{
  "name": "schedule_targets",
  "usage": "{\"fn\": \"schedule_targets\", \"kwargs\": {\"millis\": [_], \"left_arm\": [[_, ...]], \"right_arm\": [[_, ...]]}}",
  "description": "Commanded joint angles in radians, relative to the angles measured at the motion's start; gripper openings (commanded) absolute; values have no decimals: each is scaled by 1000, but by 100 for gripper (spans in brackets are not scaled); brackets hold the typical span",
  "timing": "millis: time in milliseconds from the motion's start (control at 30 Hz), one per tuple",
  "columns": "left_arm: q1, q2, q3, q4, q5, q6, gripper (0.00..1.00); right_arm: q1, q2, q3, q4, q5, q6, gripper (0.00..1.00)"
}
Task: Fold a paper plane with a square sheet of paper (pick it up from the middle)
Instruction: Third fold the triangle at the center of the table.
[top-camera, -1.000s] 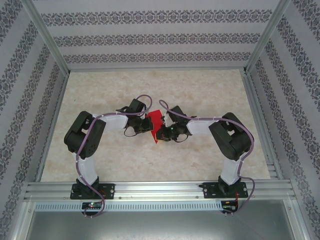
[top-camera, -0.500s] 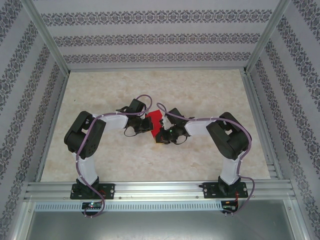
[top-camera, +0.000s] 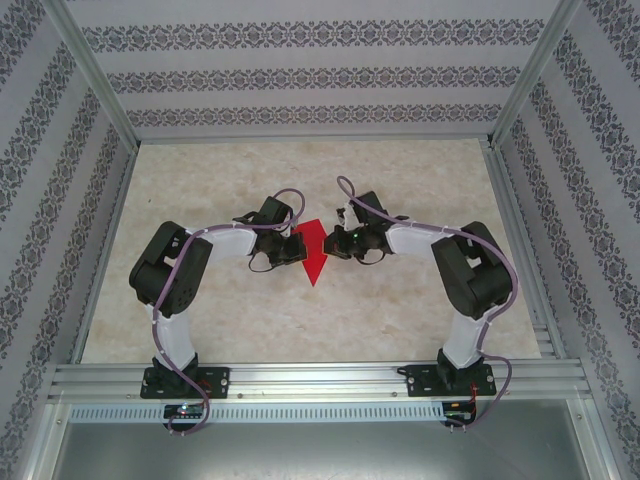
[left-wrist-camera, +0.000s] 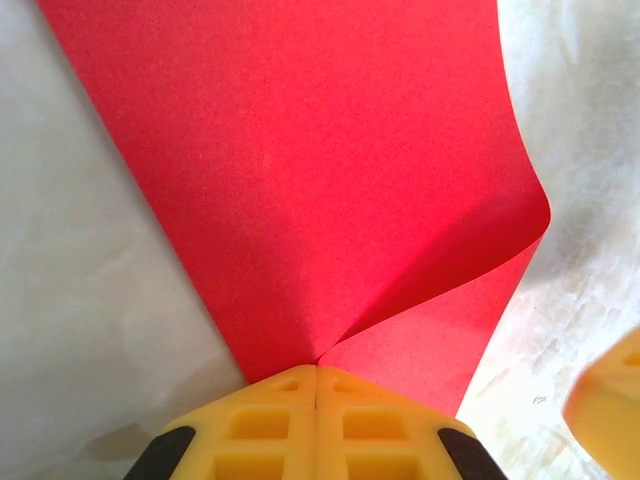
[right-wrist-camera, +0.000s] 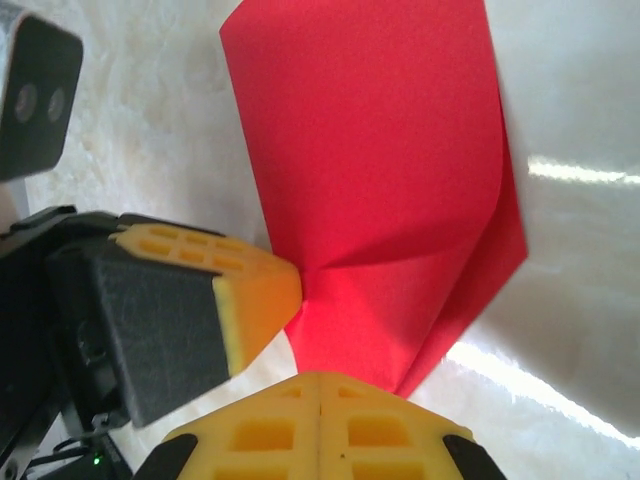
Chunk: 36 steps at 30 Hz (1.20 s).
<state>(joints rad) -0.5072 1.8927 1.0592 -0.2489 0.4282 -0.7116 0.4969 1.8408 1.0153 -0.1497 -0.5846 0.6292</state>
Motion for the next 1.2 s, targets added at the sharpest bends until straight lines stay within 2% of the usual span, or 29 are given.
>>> {"fn": "schedule_targets", "kwargs": {"millis": [0, 333, 800, 900, 1100, 1167], "left_arm": [[-8, 35, 15, -39, -48, 29, 4], [-8, 41, 54, -67, -31, 81, 4], [-8, 49, 107, -110, -70, 101, 5], [-9, 33, 114, -119, -84, 88, 12], [-12, -95, 24, -35, -93, 5, 42], [-14, -142, -20, -18, -108, -21, 43]], "right_arm": [[0, 47, 45, -8, 28, -10, 2], [-3, 101, 85, -60, 87, 0, 2], [-14, 132, 56, -83, 131, 56, 2], [-14, 133, 49, -82, 135, 70, 2], [-15, 133, 40, -78, 143, 105, 2], [-16, 131, 36, -79, 146, 113, 2]]}}
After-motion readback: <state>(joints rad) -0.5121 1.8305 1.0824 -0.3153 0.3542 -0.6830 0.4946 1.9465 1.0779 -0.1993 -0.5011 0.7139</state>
